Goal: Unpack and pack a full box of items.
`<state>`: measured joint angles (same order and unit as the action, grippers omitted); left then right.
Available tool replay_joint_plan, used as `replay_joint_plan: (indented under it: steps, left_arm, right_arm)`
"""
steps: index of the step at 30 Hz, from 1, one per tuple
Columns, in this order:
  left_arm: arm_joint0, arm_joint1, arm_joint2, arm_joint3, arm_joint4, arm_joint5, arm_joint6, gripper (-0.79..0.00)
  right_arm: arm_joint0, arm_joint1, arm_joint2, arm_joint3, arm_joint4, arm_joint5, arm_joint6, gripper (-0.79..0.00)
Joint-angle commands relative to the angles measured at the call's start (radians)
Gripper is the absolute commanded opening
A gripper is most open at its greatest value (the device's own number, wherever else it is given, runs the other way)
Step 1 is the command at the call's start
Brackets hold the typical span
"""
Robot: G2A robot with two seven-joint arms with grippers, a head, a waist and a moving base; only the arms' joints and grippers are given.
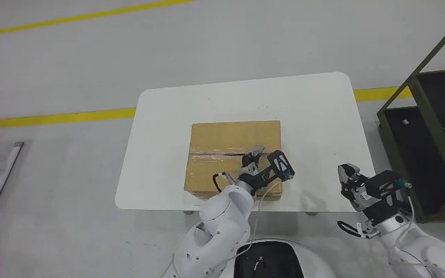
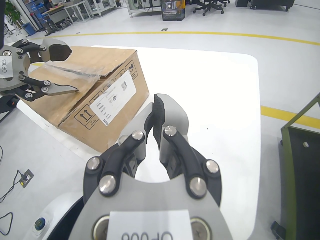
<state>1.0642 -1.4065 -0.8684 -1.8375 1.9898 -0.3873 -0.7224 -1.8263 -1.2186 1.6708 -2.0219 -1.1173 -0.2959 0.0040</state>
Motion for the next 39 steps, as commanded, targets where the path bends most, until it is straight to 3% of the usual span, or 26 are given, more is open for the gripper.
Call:
replay_joint_plan:
  steps: [1,6,10,13,23,30,39]
  left_arm:
    - [-0.014,-0.005,0.003,0.023,0.006,0.014,-0.006,-0.077]
    - [-0.048,-0.016,0.014,0.068,0.016,0.029,-0.016,-0.188]
    - [-0.069,-0.026,0.024,0.086,0.024,0.044,-0.018,-0.388]
    - [-0.080,-0.031,0.026,0.098,0.025,0.049,-0.016,-0.474]
    - [-0.079,-0.040,0.014,0.109,0.034,0.043,-0.008,-0.551]
    - [-0.077,-0.045,0.004,0.119,0.042,0.035,-0.001,-0.785]
    - [-0.048,-0.046,-0.044,0.064,0.014,0.053,0.002,-0.785]
  right_arm:
    - [-0.002,0.000,0.003,-0.001,0.002,0.000,0.000,-0.785]
    - [-0.006,0.000,0.006,-0.006,0.004,0.001,-0.001,-0.785]
    - [-0.003,0.001,0.008,-0.010,0.007,0.004,0.002,-0.785]
    - [0.001,0.001,0.008,-0.011,0.008,0.005,0.005,-0.785]
    - [0.020,0.001,-0.006,-0.002,0.006,0.011,0.013,-0.785]
    - [0.026,0.001,-0.008,-0.001,0.006,0.013,0.017,-0.785]
    - [0.033,0.001,-0.015,0.004,0.013,0.012,0.022,-0.785]
